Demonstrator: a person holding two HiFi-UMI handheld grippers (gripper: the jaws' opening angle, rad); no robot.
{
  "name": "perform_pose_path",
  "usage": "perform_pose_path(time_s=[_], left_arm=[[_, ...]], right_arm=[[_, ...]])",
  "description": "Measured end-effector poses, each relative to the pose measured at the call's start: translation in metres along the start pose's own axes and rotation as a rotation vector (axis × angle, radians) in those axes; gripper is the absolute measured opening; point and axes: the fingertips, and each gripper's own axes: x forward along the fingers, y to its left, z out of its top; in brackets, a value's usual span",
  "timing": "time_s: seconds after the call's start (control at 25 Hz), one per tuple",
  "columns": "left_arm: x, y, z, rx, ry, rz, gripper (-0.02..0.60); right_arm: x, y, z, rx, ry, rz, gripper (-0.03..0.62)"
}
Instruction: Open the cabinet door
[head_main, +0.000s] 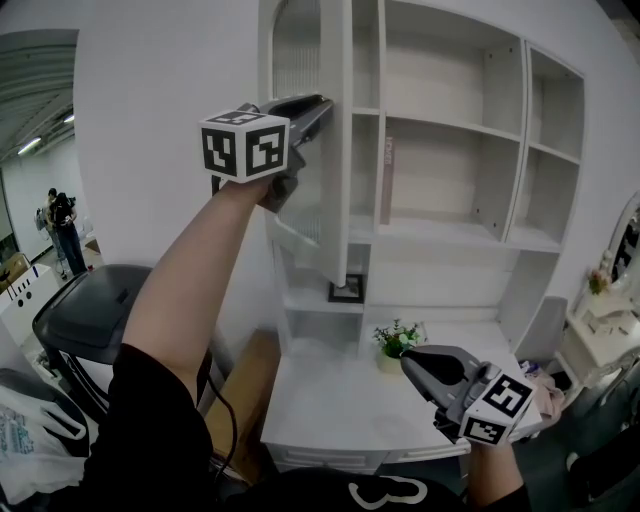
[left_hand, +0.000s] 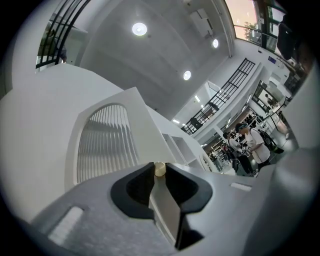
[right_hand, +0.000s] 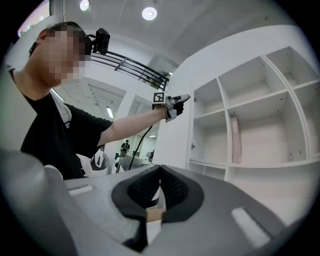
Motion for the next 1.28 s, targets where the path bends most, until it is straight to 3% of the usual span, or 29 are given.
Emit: perform_pose_path(time_s=[0.2, 0.4, 0.76, 1.28], left_arm=[[-0.025, 0.008, 0.009, -0.039, -0.026, -0.047, 0.077], [-0.051, 0.017, 0.012, -0.145, -0.037, -0.087, 0.077], [-0.091, 0.038, 0.02, -0.241, -0.08, -0.144, 0.078], [-0.141, 0.078, 0.024, -0.281, -0.118, -0.183, 0.091]], right_arm=[[0.022, 0.023, 0.006, -0.003, -0.006, 0.003, 0.003], [0.043, 0.052, 0.013, -0.017, 0.002, 0.011, 0.003], [0.068, 0.085, 0.018, -0.017, 0.016, 0.003, 0.003], [0.118, 0.12, 0.012, 0.003, 0.017, -0.037, 0.003]])
